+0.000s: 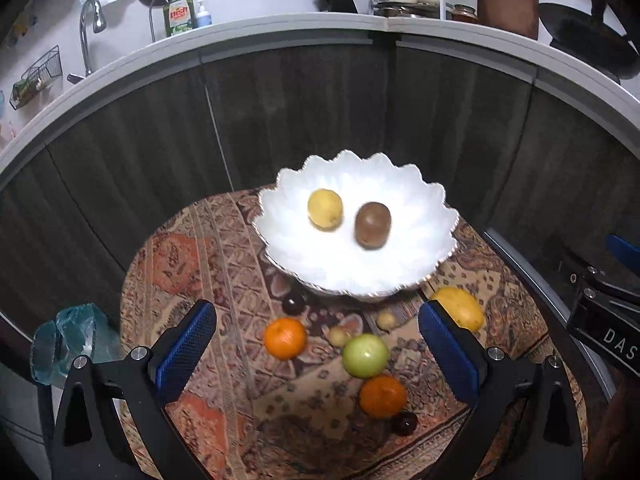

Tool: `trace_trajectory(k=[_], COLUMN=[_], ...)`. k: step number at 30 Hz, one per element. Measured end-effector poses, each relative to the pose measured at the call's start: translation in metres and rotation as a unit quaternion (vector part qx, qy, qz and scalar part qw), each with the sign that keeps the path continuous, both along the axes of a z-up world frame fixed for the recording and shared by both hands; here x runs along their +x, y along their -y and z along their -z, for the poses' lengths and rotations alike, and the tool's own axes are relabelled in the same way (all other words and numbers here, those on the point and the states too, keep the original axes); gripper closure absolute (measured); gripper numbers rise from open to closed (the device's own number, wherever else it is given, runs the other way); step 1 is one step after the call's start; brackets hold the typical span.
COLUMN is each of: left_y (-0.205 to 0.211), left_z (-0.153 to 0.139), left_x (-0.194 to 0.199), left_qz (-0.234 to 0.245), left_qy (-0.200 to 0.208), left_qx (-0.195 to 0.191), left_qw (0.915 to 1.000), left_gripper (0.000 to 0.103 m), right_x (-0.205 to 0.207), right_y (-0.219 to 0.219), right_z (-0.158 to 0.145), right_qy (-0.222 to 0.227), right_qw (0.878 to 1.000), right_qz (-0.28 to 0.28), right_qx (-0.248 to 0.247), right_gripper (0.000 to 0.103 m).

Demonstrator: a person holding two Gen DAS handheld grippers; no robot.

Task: Organize fruits
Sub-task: 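Withdraw both tools from the bowl back over the table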

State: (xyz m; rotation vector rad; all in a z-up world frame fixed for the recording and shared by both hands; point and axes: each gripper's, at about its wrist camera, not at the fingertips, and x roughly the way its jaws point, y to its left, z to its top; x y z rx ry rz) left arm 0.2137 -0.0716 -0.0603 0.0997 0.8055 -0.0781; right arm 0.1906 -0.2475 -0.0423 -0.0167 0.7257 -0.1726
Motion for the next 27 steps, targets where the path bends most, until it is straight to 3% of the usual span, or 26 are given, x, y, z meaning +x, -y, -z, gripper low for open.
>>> trace_trajectory(k=[17,27], left_y=[0.036,0.041], left_z=[0.066,0.115], left_x=[-0.014,-0.003], left_qz=[0.01,0.013], left_qy=[-0.033,-0.092], left_qx=[0.0,0.004], left_qw=[0.9994,0.9957], left_gripper=[0.003,0.018], right_x=[-0.026,-0.021], right_y=[0.036,0.033], right_z=[0.065,0.094], right_qy=[-0.052,-0.08], right_qw=[0.998,0.997], right_qz=[0.027,0.014], right_qx=[0.011,0.012], right_gripper=[0.01,0.01])
